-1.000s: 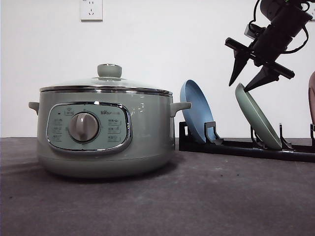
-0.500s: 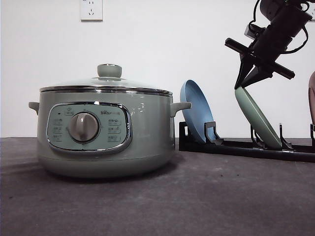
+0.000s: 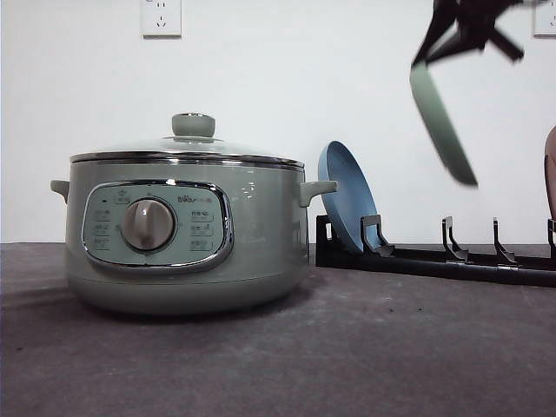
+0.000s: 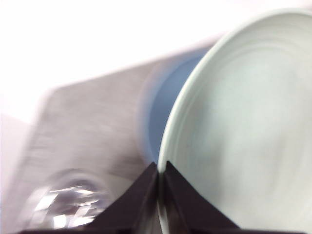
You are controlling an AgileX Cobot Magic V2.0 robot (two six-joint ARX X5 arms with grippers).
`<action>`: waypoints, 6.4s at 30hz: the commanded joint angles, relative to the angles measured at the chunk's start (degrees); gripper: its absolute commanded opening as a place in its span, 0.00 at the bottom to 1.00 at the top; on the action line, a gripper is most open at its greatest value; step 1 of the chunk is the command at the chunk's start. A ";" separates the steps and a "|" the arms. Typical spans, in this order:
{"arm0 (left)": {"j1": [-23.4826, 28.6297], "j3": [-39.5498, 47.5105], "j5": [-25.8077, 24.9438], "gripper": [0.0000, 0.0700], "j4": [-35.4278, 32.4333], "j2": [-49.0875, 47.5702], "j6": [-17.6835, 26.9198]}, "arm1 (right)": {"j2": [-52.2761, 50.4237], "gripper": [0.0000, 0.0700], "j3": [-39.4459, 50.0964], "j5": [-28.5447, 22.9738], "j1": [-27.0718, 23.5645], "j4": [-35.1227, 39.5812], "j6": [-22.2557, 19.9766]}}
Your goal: Transfer potato from steamer to green plate
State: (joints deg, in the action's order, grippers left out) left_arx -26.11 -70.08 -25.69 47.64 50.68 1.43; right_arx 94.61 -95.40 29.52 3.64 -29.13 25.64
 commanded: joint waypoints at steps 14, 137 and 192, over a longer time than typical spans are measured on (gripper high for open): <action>-0.26 -1.09 -0.33 1.00 -0.50 0.35 0.52 | -19.46 0.01 -1.34 4.32 4.61 -18.95 -16.93; -0.26 -13.08 9.82 1.00 10.87 14.00 -0.15 | -66.25 0.88 36.07 -26.36 27.69 -26.74 -5.28; -0.26 -40.13 21.46 0.01 17.29 56.94 2.84 | -66.25 0.88 36.07 -26.56 27.67 -25.96 -10.04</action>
State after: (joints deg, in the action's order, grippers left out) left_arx -26.11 -108.67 -4.36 64.73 106.26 5.22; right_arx 28.12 -58.48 3.03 31.07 -55.83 16.29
